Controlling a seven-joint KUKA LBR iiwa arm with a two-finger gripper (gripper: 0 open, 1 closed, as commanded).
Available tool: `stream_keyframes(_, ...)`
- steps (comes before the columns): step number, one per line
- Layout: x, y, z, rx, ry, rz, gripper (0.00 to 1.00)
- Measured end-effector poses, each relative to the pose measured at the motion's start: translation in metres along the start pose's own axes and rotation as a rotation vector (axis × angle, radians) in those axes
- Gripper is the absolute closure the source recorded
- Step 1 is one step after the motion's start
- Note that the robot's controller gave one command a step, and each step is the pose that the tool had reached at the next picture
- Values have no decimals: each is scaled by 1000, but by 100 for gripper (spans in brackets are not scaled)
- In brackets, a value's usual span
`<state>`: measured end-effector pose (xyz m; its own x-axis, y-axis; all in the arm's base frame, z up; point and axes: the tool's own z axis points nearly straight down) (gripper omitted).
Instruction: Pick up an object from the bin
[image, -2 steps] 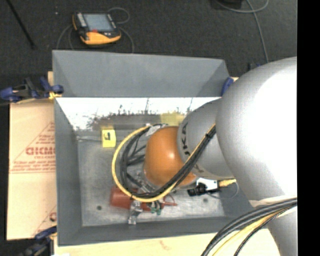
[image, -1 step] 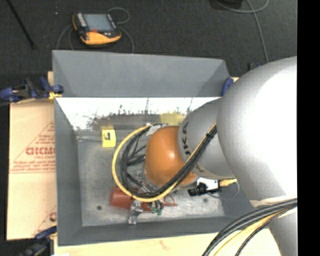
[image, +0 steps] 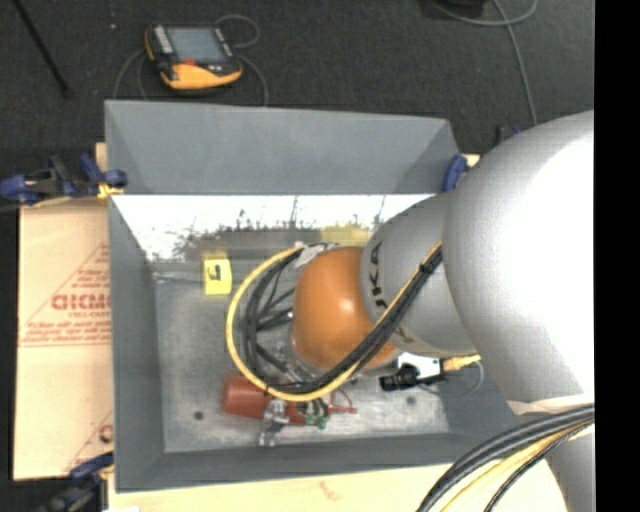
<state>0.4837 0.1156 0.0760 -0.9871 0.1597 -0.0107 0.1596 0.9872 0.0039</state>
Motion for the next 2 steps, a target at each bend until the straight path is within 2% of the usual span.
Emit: stream_keyframes(2,1,-1,-25,3,9,0,100)
